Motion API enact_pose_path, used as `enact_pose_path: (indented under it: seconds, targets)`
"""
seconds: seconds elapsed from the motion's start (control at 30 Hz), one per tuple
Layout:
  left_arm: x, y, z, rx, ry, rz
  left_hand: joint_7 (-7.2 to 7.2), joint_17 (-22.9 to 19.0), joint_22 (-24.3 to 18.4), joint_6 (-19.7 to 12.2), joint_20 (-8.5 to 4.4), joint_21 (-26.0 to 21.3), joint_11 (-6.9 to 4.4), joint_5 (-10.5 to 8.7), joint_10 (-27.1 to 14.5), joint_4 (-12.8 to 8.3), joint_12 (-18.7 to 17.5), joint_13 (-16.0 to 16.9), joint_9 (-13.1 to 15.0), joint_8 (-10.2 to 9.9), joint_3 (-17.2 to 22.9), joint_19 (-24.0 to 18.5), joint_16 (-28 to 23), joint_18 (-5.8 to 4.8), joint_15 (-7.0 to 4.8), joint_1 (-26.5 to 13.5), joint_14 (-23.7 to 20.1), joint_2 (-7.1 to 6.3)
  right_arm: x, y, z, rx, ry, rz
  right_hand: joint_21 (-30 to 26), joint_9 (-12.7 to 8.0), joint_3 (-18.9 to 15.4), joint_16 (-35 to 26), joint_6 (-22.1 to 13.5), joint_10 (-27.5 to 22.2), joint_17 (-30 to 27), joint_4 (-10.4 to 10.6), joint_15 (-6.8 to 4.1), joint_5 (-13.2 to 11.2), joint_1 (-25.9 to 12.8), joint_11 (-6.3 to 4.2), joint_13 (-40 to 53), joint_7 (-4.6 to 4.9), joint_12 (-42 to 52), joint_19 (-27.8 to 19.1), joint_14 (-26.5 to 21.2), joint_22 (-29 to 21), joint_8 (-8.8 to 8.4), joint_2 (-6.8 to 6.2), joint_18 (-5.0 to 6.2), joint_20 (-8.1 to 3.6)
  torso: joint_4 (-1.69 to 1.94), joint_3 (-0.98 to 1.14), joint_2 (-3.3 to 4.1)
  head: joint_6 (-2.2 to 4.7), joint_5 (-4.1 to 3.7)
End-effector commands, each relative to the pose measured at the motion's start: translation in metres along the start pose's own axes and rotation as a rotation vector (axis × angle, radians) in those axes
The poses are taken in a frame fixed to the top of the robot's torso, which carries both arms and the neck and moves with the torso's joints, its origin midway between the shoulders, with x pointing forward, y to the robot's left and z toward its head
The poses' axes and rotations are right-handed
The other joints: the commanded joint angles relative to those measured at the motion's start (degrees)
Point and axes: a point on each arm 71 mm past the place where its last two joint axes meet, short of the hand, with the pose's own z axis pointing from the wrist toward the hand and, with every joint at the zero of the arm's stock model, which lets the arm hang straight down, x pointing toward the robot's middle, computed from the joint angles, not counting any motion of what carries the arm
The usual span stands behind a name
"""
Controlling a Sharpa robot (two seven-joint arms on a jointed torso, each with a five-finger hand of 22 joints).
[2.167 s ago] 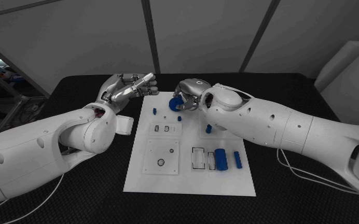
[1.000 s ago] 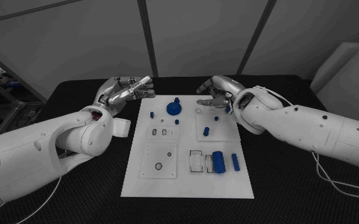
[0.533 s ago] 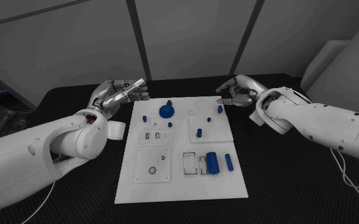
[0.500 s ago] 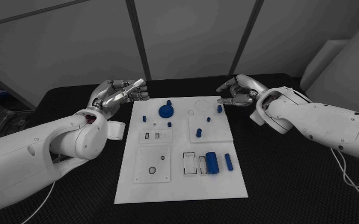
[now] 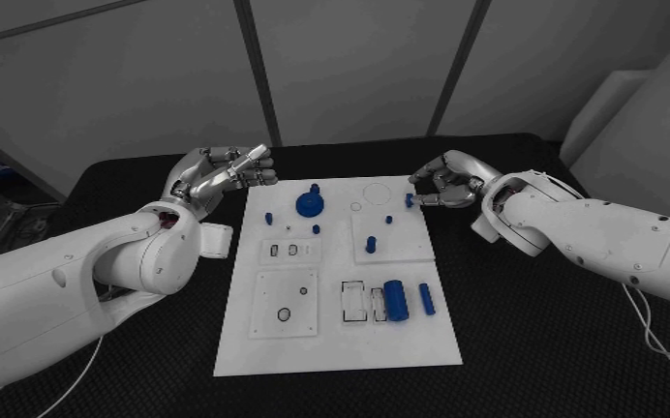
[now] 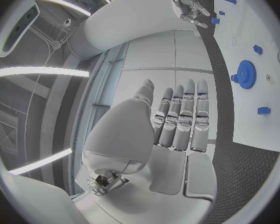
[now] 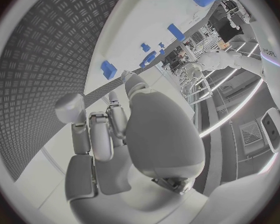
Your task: Assemble the parts on the task board
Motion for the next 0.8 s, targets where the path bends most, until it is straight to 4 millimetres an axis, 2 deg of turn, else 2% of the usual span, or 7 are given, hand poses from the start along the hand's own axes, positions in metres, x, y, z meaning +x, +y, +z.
enact_pose_path:
  seconds: [0.03, 0.3, 0.47, 0.8]
  targets:
    - [0.0015, -0.0009, 0.0006, 0.007, 0.013, -0.008, 0.24, 0.1, 0.0, 0.1, 0.00, -0.4, 0.16, -0.21, 0.1, -0.3, -0.2, 0.1, -0.1, -0.4, 0.0, 0.3, -0.4, -0.46, -0.03, 0.0, 0.3, -0.06, 0.0072, -0.0018, -0.0005, -0.002, 0.038, -0.019, -0.2, -0.1, 0.0, 0.0, -0.5, -0.4, 10.3, -0.2, 0.10, 0.2, 0.4, -0.08, 0.0, 0.08, -0.1, -0.2, 4.9, 0.0, -0.22, -0.02, 0.67, 0.08, -0.03, -0.01, -0.01, -0.20, 0.04]
    - [0.0007, -0.0007, 0.0007, 0.007, 0.011, -0.007, 0.24, 0.1, 0.0, 0.1, 0.00, -0.4, 0.16, -0.21, 0.1, -0.3, -0.2, 0.1, -0.1, -0.4, 0.0, 0.3, -0.4, -0.46, -0.03, 0.0, 0.3, -0.06, 0.0153, -0.0075, -0.0007, 0.012, 0.054, -0.026, -0.2, -0.1, 0.0, 0.1, -0.4, -0.3, 10.4, -0.3, 0.11, 0.2, 0.5, -0.08, 0.1, 0.10, 0.0, -0.2, 4.9, 0.1, -0.22, 0.00, 0.65, 0.08, 0.08, -0.04, -0.06, -0.42, 0.22]
    - [0.0004, -0.0005, 0.0007, 0.006, 0.010, -0.006, 0.24, 0.1, 0.0, 0.1, 0.00, -0.4, 0.16, -0.21, 0.1, -0.3, -0.2, 0.1, -0.1, -0.4, 0.0, 0.3, -0.4, -0.46, -0.03, 0.0, 0.3, -0.06, 0.0161, -0.0095, 0.0001, 0.018, 0.051, -0.031, -0.1, 0.0, 0.0, 0.1, -0.4, -0.2, 10.6, -0.3, 0.12, 0.3, 0.5, -0.06, 0.2, 0.10, 0.1, -0.1, 4.9, 0.3, -0.18, 0.08, 0.63, 0.09, -0.04, -0.03, -0.07, -0.42, 0.38]
    - [0.0010, 0.0004, 0.0013, 0.005, 0.011, -0.007, 0.22, 0.1, -0.1, 0.1, 0.00, -0.4, 0.15, -0.20, 0.1, -0.3, -0.3, 0.1, -0.1, -0.4, 0.0, 0.3, -0.4, -0.46, -0.04, 0.0, 0.3, -0.07, 0.0164, -0.0111, 0.0032, 0.027, 0.032, -0.034, 0.3, 0.2, 0.1, 0.2, 0.3, 0.2, 10.7, -0.3, 0.15, 0.3, 0.5, -0.06, 0.6, 0.09, 0.5, 0.4, 5.0, 0.9, 0.16, 0.93, 0.50, 0.14, -0.01, -0.02, -0.05, -0.50, 0.23]
